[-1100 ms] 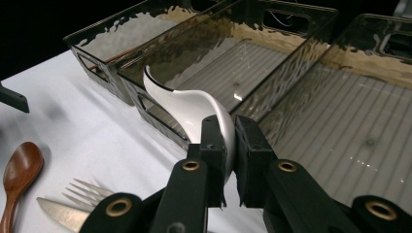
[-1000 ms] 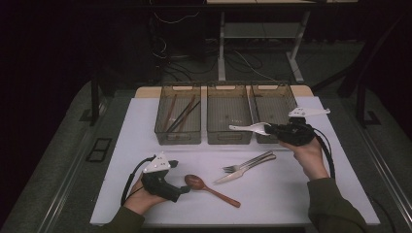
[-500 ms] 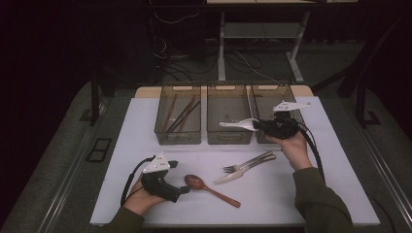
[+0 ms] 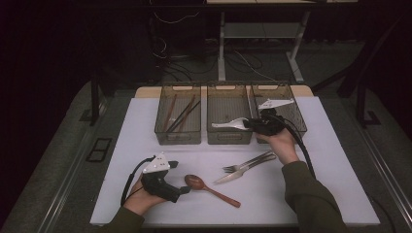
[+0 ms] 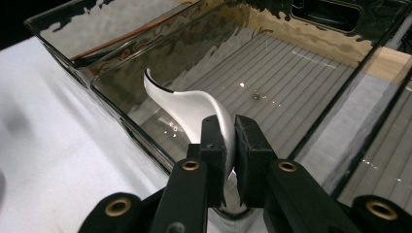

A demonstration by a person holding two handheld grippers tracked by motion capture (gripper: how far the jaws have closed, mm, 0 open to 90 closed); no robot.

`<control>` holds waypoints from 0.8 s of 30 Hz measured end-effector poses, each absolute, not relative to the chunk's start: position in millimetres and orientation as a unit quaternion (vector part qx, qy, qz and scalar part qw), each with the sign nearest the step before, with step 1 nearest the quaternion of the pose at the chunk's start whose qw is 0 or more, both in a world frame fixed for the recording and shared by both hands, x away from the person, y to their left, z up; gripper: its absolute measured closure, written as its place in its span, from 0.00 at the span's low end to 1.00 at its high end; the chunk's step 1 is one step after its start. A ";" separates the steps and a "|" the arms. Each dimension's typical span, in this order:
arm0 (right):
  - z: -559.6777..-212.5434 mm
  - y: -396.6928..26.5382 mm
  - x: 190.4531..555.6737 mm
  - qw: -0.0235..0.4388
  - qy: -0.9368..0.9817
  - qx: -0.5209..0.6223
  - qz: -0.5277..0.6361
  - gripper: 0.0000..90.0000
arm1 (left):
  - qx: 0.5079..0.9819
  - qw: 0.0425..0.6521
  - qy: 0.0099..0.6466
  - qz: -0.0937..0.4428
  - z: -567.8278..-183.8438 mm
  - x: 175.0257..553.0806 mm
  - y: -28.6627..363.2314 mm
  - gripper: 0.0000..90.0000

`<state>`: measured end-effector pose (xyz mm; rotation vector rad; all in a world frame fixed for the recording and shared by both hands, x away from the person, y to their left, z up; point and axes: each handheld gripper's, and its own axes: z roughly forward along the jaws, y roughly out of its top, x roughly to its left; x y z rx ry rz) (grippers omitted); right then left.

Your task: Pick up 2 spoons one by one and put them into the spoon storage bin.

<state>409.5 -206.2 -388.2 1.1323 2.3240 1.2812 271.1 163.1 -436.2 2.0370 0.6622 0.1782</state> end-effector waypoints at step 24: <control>-379.9 -226.6 384.8 0.126 0.790 0.379 0.466 0.39 | 0.834 0.474 0.272 0.074 -436.4 270.3 163.4 0.00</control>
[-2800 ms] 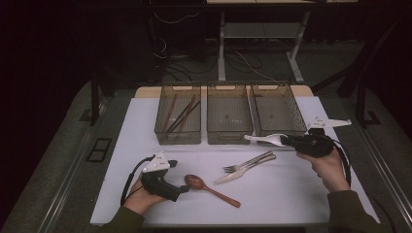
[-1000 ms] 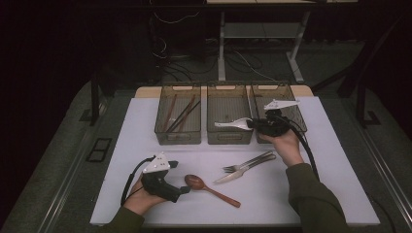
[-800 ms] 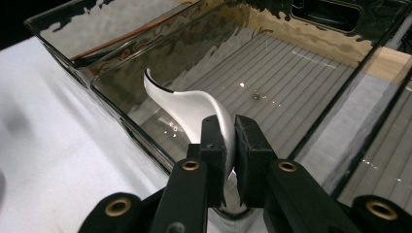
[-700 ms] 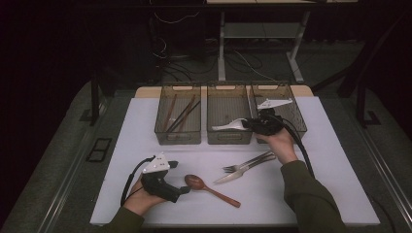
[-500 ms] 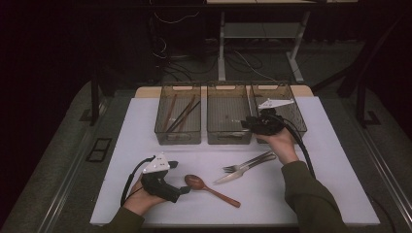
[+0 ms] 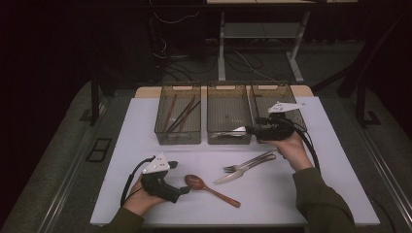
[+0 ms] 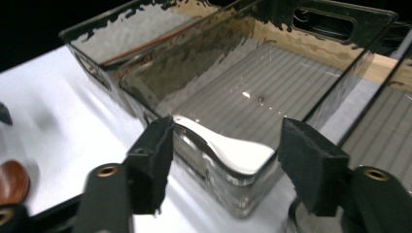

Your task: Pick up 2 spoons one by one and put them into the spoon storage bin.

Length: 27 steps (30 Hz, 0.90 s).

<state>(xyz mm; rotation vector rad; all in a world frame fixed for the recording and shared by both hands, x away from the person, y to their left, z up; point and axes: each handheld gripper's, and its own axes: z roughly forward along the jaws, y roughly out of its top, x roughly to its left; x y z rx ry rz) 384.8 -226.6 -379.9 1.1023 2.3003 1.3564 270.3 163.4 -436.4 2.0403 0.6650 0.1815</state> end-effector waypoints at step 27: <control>-403.8 -268.0 320.4 0.159 0.786 0.399 0.445 0.23 | 0.835 0.473 0.270 0.075 -435.6 269.2 162.9 0.00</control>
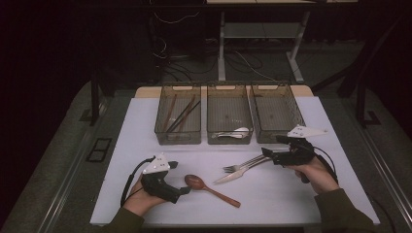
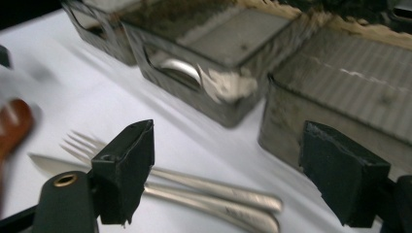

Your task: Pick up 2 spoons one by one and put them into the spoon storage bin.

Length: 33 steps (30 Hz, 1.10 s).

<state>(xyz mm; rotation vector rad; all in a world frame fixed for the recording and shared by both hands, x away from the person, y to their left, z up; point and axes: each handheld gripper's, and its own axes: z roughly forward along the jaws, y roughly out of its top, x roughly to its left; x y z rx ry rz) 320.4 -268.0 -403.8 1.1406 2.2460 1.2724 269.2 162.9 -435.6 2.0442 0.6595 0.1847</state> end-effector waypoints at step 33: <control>-441.6 -301.4 259.1 0.139 0.806 0.398 0.415 0.19 | 0.834 0.489 0.245 0.066 -419.5 277.9 149.3 0.47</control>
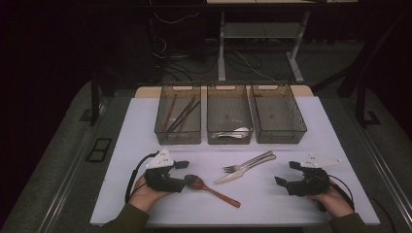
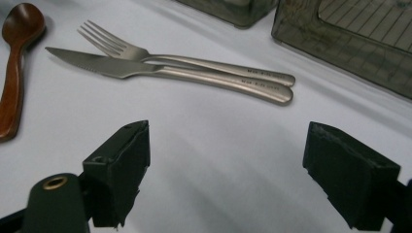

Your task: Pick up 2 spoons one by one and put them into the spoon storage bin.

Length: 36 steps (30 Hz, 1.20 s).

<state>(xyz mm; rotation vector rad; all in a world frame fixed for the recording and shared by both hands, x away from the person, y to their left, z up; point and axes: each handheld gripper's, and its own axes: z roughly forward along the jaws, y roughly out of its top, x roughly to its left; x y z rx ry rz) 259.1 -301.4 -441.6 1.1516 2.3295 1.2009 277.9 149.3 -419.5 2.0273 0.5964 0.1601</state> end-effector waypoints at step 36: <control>-446.8 -303.1 256.0 0.140 0.815 0.393 0.402 0.18 | 0.902 0.358 0.237 0.041 -440.3 298.9 121.5 0.99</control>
